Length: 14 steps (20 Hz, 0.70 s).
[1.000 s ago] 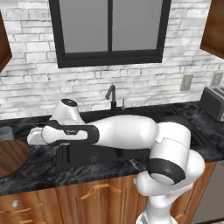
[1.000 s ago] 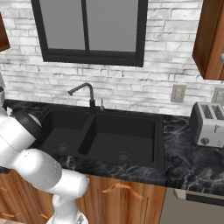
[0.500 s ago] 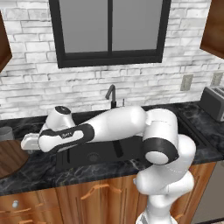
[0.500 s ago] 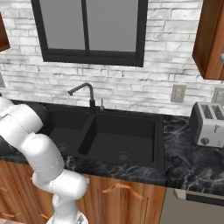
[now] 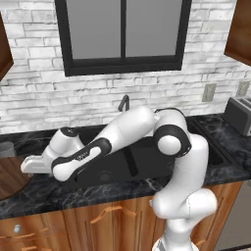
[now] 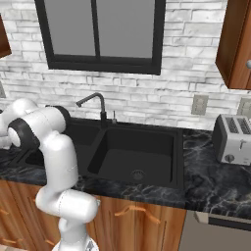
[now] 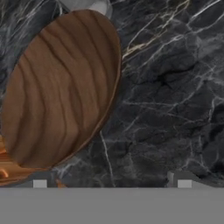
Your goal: Place the glass cup in the left basin and the bowl in the right basin of the sink.
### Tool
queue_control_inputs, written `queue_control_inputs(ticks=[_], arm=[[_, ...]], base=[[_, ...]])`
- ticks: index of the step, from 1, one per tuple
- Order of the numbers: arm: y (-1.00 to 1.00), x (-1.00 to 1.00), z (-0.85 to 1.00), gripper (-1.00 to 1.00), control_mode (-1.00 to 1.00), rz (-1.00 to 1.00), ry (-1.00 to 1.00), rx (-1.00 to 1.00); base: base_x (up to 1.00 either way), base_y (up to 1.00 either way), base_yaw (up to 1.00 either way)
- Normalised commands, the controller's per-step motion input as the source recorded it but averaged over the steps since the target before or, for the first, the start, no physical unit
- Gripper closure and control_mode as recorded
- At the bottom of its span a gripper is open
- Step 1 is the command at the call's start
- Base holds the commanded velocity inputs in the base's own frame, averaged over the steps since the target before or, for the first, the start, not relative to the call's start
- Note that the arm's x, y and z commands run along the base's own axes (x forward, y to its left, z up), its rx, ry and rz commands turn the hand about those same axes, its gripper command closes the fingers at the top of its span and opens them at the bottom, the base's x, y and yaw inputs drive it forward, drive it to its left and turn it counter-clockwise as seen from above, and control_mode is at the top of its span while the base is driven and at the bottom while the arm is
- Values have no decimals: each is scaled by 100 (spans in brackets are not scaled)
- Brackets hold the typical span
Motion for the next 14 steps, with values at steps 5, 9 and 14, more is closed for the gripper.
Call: queue_control_inputs(ticks=[5,9,14], arm=[[22,14,-13,-100,-100,0,0,0],[21,25,-1,-100,-100,0,0,0],[18,24,-3,-100,-100,0,0,0]], base=[[0,0,0],[0,0,0],[0,0,0]])
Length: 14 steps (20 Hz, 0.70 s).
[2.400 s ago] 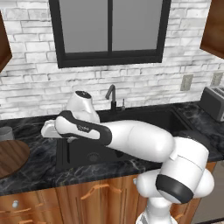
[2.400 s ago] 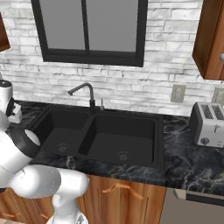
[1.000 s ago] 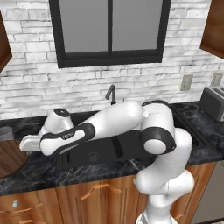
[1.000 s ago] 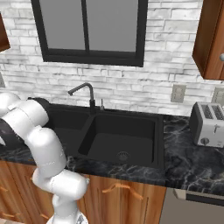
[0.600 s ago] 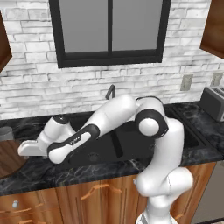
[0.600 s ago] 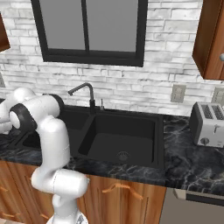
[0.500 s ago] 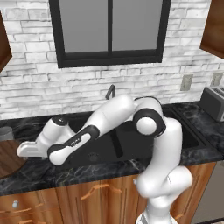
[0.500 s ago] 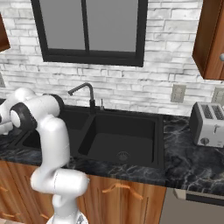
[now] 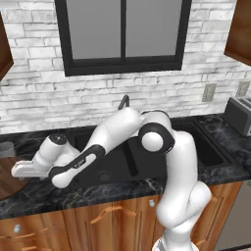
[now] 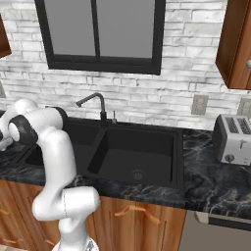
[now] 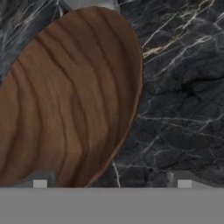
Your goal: Place the glass cup in the left basin and the bowl in the right basin of the sink.
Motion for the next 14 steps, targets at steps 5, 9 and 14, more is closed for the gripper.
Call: queue_control_inputs(ticks=[5,9,14], arm=[[17,18,-15,-100,-100,0,0,0],[15,13,-19,100,-100,0,0,1],[13,15,-16,100,-100,0,0,0]], base=[[0,0,0],[0,0,0],[0,0,0]])
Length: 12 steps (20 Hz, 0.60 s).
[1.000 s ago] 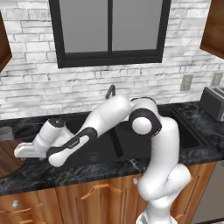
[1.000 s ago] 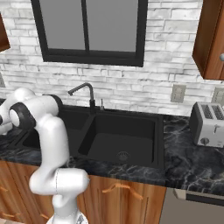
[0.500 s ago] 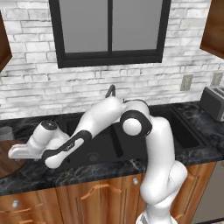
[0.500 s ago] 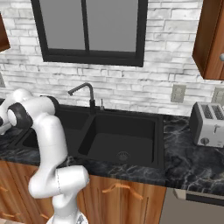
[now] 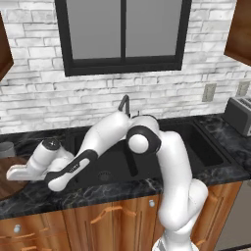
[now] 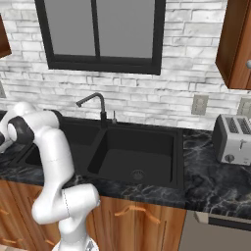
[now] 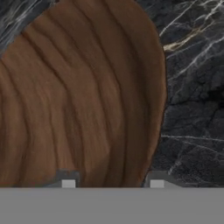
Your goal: Place the glass cup in the left basin and the bowl in the right basin of the sink.
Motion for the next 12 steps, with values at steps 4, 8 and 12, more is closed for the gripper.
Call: queue_control_inputs(ticks=[4,8,12], arm=[[1,0,0,100,-100,0,0,0],[0,-10,0,100,-100,0,-1,0],[-11,-33,10,100,-100,0,-6,2]], base=[[0,0,0],[0,0,0],[0,0,0]])
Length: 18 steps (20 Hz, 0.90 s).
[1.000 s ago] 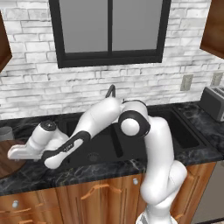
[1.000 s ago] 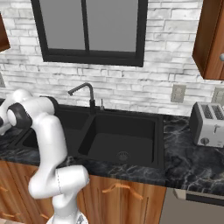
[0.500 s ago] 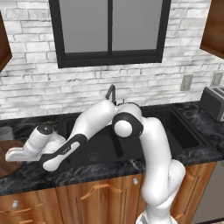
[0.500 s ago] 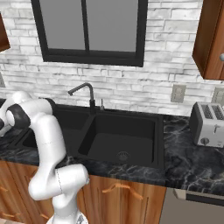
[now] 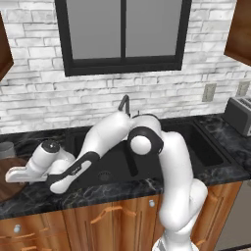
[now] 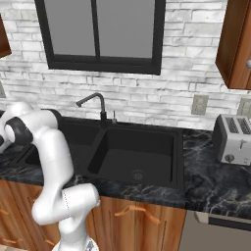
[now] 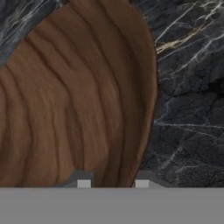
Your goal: Place the glass cup in the left basin and the bowl in the right basin of the sink.
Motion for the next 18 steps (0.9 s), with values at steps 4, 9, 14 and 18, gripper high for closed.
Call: queue_control_inputs(ticks=[4,9,14,18], arm=[[-23,-31,44,100,-100,0,-10,8],[-12,-21,64,100,-100,0,-11,10],[-13,-14,73,100,-100,-7,-13,10],[-19,-13,53,100,-100,-22,-15,17]], base=[[0,0,0],[0,0,0],[0,0,0],[0,0,0]])
